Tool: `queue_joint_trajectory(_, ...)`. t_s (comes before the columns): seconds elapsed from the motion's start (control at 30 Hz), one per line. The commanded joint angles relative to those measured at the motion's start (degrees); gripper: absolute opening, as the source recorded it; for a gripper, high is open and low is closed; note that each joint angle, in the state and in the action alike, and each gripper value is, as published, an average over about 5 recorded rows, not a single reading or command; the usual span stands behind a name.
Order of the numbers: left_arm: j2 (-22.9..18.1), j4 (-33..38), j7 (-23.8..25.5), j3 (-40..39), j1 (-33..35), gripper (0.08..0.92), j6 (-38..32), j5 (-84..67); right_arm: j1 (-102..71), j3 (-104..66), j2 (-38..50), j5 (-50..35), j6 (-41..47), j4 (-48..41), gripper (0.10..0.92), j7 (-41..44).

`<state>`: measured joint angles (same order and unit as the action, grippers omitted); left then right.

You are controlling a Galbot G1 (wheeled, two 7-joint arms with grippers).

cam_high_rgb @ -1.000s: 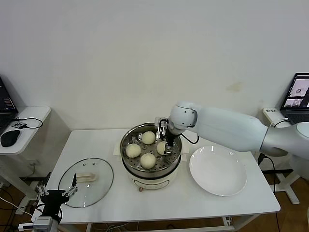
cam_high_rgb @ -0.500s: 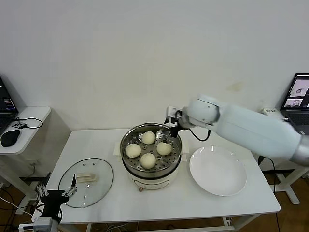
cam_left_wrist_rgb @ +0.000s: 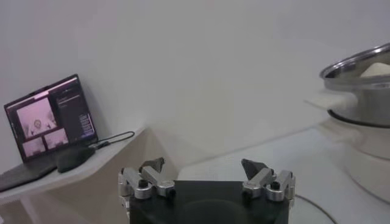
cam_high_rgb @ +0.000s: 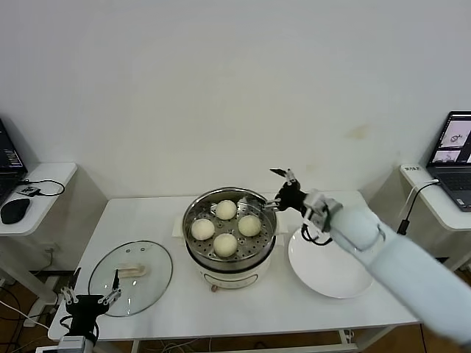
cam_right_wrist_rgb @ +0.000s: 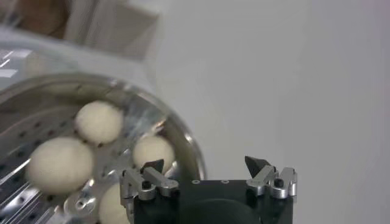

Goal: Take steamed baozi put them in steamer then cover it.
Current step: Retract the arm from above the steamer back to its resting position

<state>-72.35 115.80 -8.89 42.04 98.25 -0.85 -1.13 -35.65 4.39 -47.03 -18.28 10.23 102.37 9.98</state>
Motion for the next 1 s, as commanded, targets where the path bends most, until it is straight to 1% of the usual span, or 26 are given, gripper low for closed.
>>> queue_joint_trajectory(0.03, -0.4, -3.3, -0.5, -1.6, -0.6, 0.823, -1.8, 8.0, -42.7, -41.6, -20.7, 12.6, -19.3, 4.4, 0.823, -2.5)
queue_joint_trajectory(0.1, -0.2, -5.1, -1.1, -1.9, -0.8, 0.823, -2.9, 16.4, -46.3, -44.7, -25.4, 12.3, -19.0, 5.8, 0.823, -1.8)
queue_joint_trajectory(0.2, 0.3, -8.5, -2.8, -1.0, -0.9, 0.823, -6.1, 34.1, -50.6, -47.5, -30.3, 12.2, -18.4, 8.7, 0.823, -1.4)
queue_joint_trajectory(0.27, 0.9, -10.6, -3.8, 0.4, -0.7, 0.823, -8.3, 45.6, -52.7, -49.1, -32.9, 12.2, -18.1, 10.4, 0.823, -1.4)
queue_joint_trajectory(0.37, 2.1, -12.2, -4.7, 2.4, 0.7, 0.823, -9.7, 56.6, -54.7, -52.1, -35.6, 12.0, -17.9, 11.9, 0.823, -1.6)
queue_joint_trajectory(0.43, 2.8, -12.3, -4.9, 3.3, 1.3, 0.823, -9.9, 60.2, -55.7, -54.0, -36.3, 11.8, -17.9, 12.2, 0.823, -1.8)
queue_joint_trajectory(0.53, 3.7, -13.1, -4.7, 3.5, 0.5, 0.823, -9.9, 63.7, -56.4, -56.1, -36.3, 11.6, -18.0, 12.0, 0.823, -2.3)
queue_joint_trajectory(0.73, 4.9, -16.6, -3.2, 1.5, -3.7, 0.823, -9.5, 66.6, -56.2, -58.1, -36.7, 11.1, -18.2, 11.2, 0.823, -3.5)
queue_joint_trajectory(1.0, 6.2, -23.2, -1.8, -0.9, -11.2, 0.823, -8.4, 67.5, -56.8, -58.3, -37.8, 12.1, -18.3, 11.0, 0.823, -3.6)
